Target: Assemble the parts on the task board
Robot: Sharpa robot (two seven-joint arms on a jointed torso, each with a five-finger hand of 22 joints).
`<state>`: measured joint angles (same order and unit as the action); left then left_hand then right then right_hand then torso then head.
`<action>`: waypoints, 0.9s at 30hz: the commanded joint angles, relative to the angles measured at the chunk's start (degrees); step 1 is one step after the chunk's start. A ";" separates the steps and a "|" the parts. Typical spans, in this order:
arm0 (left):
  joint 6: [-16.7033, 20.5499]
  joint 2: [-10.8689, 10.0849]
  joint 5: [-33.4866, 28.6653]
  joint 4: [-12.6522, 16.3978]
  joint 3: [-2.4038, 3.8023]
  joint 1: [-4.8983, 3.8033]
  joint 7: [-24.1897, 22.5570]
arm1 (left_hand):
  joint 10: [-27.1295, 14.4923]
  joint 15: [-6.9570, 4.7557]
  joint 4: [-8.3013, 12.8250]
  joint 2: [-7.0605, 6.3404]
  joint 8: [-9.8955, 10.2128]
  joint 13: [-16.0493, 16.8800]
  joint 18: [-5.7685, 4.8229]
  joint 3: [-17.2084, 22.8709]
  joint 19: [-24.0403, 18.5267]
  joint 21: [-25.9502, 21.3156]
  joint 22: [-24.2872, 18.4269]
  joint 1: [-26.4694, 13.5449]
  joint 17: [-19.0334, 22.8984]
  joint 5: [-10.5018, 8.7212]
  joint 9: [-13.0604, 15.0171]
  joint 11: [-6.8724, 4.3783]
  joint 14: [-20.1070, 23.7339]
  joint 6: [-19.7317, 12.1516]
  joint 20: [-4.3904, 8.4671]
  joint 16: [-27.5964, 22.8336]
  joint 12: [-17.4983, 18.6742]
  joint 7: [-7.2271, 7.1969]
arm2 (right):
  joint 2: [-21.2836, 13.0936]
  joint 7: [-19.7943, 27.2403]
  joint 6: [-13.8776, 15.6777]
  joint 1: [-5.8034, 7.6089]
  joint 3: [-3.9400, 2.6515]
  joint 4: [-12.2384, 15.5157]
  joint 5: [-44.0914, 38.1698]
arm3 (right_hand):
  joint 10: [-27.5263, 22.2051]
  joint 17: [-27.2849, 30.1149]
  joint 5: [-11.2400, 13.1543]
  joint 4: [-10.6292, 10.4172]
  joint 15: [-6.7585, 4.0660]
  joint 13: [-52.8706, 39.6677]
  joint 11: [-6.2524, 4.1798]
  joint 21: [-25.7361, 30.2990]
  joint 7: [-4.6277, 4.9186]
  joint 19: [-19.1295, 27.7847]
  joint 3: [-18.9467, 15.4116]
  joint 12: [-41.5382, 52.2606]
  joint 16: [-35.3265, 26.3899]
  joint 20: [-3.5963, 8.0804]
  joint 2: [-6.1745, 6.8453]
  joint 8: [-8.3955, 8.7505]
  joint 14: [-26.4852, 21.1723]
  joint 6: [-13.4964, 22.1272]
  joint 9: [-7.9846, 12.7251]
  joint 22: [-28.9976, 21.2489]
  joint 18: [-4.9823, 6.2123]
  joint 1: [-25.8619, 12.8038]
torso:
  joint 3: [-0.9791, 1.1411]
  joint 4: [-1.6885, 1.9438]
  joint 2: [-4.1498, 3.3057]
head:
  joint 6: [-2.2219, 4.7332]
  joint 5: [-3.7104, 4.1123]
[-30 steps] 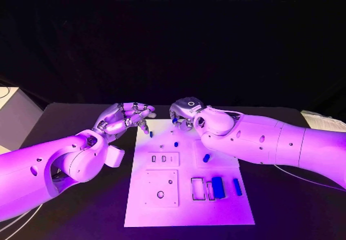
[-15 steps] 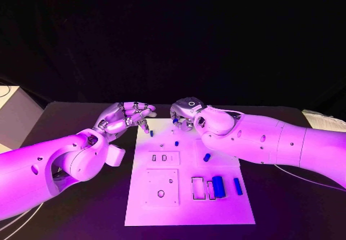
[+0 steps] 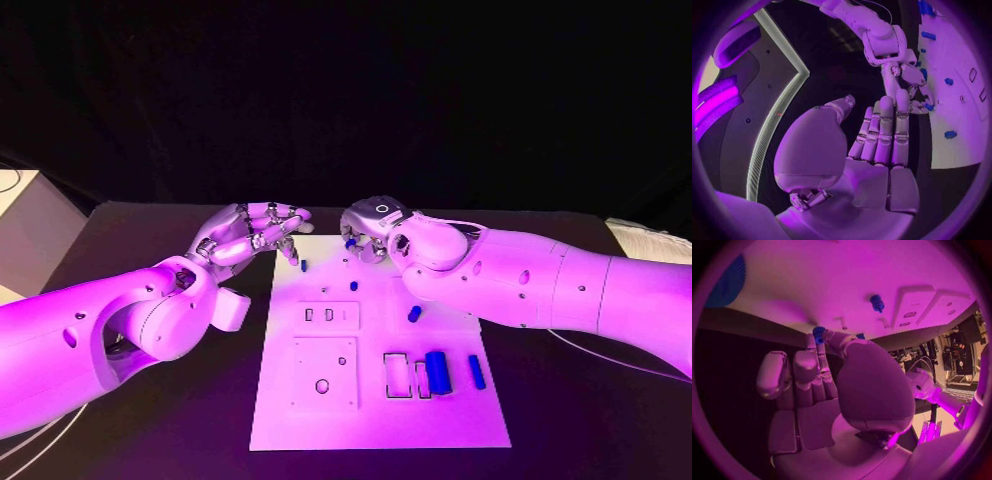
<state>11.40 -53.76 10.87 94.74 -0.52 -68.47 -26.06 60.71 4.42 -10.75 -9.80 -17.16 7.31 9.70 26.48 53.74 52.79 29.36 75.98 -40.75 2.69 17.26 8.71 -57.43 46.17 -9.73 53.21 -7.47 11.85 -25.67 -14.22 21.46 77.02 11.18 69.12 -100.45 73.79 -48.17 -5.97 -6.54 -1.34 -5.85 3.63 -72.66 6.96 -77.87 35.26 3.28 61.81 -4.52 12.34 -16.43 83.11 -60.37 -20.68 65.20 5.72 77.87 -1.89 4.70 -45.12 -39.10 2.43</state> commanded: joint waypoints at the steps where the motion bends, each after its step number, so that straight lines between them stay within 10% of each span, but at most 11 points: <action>1: -0.34 0.05 0.08 0.07 0.05 -0.14 -0.34 | -0.34 0.10 -0.02 0.55 0.23 0.07 0.77 -0.06 -0.33 0.30 0.05 -0.17 -0.02 0.26 0.07 -0.14 0.14 -0.53 -0.07 0.08 0.25 0.51 | -0.11 0.38 -1.79 -0.20 0.11 -0.12 -0.29 | 0.04 0.05 -0.07 0.16 -0.03 -0.10 -0.38 -0.07 0.02 -0.28 0.03 0.30 0.19 -0.08 0.06 -0.30 0.10 0.45 -0.07 -0.08 -0.80 -0.13 | -0.01 -0.10 -0.01 | -0.12 -0.16; 7: -0.35 0.12 0.07 -0.04 0.05 -0.14 -0.35 | -0.34 0.10 -0.02 0.55 0.23 0.07 0.77 -0.06 -0.33 0.30 0.05 -0.17 -0.02 0.26 0.07 -0.14 0.14 -0.53 -0.07 0.08 0.25 0.51 | 0.08 0.50 -1.50 -0.23 0.12 -0.52 -0.20 | -1.69 1.80 0.23 0.03 0.46 0.26 0.21 1.40 0.69 0.91 0.24 0.14 -0.88 -0.41 0.78 0.49 -0.63 2.00 -0.35 -1.91 -0.43 -0.86 | -0.02 -0.19 -0.02 | -0.10 -0.12; 10: -0.35 0.15 0.06 -0.07 0.05 -0.14 -0.35 | -0.34 0.10 -0.02 0.55 0.23 0.07 0.77 -0.06 -0.33 0.30 0.05 -0.17 -0.02 0.26 0.07 -0.14 0.14 -0.53 -0.07 0.08 0.25 0.51 | 0.27 0.59 -1.60 -0.23 0.13 -0.83 -0.05 | -8.68 6.15 2.99 -0.79 2.02 2.00 2.14 5.58 2.48 3.92 -0.76 0.08 -3.95 -1.63 2.91 3.79 -2.20 7.14 0.27 -6.94 0.52 -2.50 | 0.00 -0.13 0.01 | -0.11 -0.10; 14: -0.33 0.13 0.04 -0.12 0.05 -0.14 -0.33 | -0.41 0.12 -0.02 0.56 0.26 0.08 0.77 -0.07 -0.37 0.38 0.10 -0.17 -0.01 0.26 0.08 -0.12 0.15 -0.60 -0.09 0.07 0.25 0.53 | 0.26 0.58 -1.21 -0.24 0.15 -1.03 0.02 | -17.25 13.26 3.20 -2.92 2.77 2.19 3.00 14.12 1.59 8.57 -13.64 0.27 -9.62 -2.52 0.95 7.39 -4.34 12.43 1.24 -16.23 2.33 1.09 | 0.01 -0.06 0.01 | -0.12 -0.14; 16: -0.31 0.09 0.03 -0.16 0.05 -0.14 -0.32 | -0.41 0.12 -0.02 0.56 0.26 0.08 0.77 -0.07 -0.37 0.38 0.10 -0.17 -0.01 0.26 0.08 -0.12 0.15 -0.60 -0.09 0.07 0.25 0.53 | 0.04 0.41 -0.72 -0.24 0.15 -0.89 -0.02 | -21.06 14.74 2.88 -9.41 3.20 2.15 3.81 19.82 0.60 10.54 -23.14 0.54 -11.46 -3.08 0.26 8.80 -4.83 14.62 1.45 -21.85 3.30 6.73 | 0.03 -0.08 0.01 | -0.17 -0.23; 27: -0.32 -0.13 -0.06 -0.61 0.05 -0.14 -0.30 | -0.41 0.12 -0.02 0.56 0.26 0.08 0.77 -0.07 -0.37 0.38 0.10 -0.17 -0.01 0.26 0.08 -0.12 0.15 -0.60 -0.09 0.07 0.25 0.53 | -6.70 -1.20 4.90 -0.19 -0.19 5.71 -0.18 | -19.65 15.40 3.04 -10.28 3.00 1.96 3.31 21.22 0.72 9.90 -23.74 1.57 -12.06 -2.91 0.58 8.39 -4.54 13.55 1.03 -22.70 3.38 7.98 | 0.22 -0.61 0.22 | 0.36 -0.37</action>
<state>11.40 -53.92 10.85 94.11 -0.51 -68.48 -26.00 60.71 4.42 -10.75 -9.80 -17.16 7.31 9.70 26.48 53.74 52.79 29.40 75.98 -40.74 2.69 17.25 8.70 -57.43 45.96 -9.73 53.21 -7.48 11.64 -31.81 -14.55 23.01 76.79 11.06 74.01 -100.22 53.92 -32.82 -2.87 -16.91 1.93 -3.85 6.92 -51.55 7.78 -67.59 11.15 4.60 49.91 -7.26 13.18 -7.73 78.58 -46.55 -19.62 42.45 8.45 85.60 -1.77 4.37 -45.00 -38.96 2.06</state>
